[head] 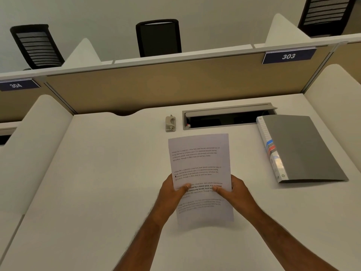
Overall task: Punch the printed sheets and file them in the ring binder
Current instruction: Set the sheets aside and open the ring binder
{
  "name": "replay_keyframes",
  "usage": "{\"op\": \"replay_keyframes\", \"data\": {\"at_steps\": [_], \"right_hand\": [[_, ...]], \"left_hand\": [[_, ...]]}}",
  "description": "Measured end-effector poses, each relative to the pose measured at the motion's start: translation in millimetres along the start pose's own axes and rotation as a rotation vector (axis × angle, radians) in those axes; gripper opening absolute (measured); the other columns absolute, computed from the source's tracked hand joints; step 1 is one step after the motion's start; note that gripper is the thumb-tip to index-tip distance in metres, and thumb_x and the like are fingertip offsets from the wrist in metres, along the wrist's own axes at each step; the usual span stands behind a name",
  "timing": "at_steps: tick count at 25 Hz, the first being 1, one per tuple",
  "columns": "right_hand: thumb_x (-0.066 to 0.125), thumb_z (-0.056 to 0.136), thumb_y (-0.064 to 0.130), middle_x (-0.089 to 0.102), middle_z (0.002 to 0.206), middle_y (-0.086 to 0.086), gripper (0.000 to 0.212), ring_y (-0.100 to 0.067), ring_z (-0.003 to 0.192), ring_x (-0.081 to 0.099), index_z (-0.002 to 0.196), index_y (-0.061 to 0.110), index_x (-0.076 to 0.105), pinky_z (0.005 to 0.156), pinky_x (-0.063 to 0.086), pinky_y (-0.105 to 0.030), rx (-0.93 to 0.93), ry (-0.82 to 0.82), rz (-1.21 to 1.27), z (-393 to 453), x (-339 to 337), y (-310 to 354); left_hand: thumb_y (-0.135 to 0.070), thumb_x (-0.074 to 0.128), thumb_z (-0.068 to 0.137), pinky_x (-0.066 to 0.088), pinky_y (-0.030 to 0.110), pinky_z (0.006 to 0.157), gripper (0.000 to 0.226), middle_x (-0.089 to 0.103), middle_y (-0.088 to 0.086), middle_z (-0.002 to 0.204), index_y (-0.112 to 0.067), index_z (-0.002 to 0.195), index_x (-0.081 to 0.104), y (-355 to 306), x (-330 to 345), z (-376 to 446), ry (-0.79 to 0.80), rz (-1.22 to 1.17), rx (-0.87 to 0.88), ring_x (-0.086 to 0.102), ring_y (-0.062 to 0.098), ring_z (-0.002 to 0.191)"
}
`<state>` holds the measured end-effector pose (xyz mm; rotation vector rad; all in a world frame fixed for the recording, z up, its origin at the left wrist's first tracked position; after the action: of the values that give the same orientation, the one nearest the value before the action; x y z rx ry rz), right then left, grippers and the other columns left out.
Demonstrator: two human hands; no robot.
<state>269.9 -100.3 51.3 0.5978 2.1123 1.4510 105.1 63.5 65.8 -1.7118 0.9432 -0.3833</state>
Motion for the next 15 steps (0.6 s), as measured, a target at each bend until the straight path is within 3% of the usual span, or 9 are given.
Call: {"op": "replay_keyframes", "data": {"at_steps": [9, 15], "right_hand": [[0.079, 0.084, 0.029, 0.075, 0.107, 0.016, 0.038, -0.008, 0.092, 0.074, 0.117, 0.033, 0.060, 0.074, 0.061, -0.028, 0.067, 0.018, 0.017, -11, 14, -19], [0.069, 0.093, 0.025, 0.074, 0.114, 0.006, 0.029, -0.014, 0.098, 0.074, 0.120, 0.020, 0.060, 0.079, 0.061, -0.031, 0.129, 0.053, 0.109, -11, 35, -29]], "left_hand": [[-0.035, 0.075, 0.091, 0.065, 0.037, 0.078, 0.037, 0.073, -0.010, 0.119, -0.033, 0.123, 0.057, 32, -11, 3, -0.030, 0.017, -0.084, 0.077, 0.012, 0.091], [-0.034, 0.072, 0.093, 0.064, 0.029, 0.073, 0.038, 0.071, -0.010, 0.121, -0.031, 0.127, 0.055, 49, -31, 1, -0.041, 0.034, -0.099, 0.077, 0.012, 0.091]]}}
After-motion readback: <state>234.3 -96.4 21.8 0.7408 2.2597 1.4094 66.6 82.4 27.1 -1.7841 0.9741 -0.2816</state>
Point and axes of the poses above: each hand's wrist, its own z-axis towards the middle knuckle, its own x-axis out of the palm, y = z × x, the point moved 8 cm from there along z, towards the middle knuckle
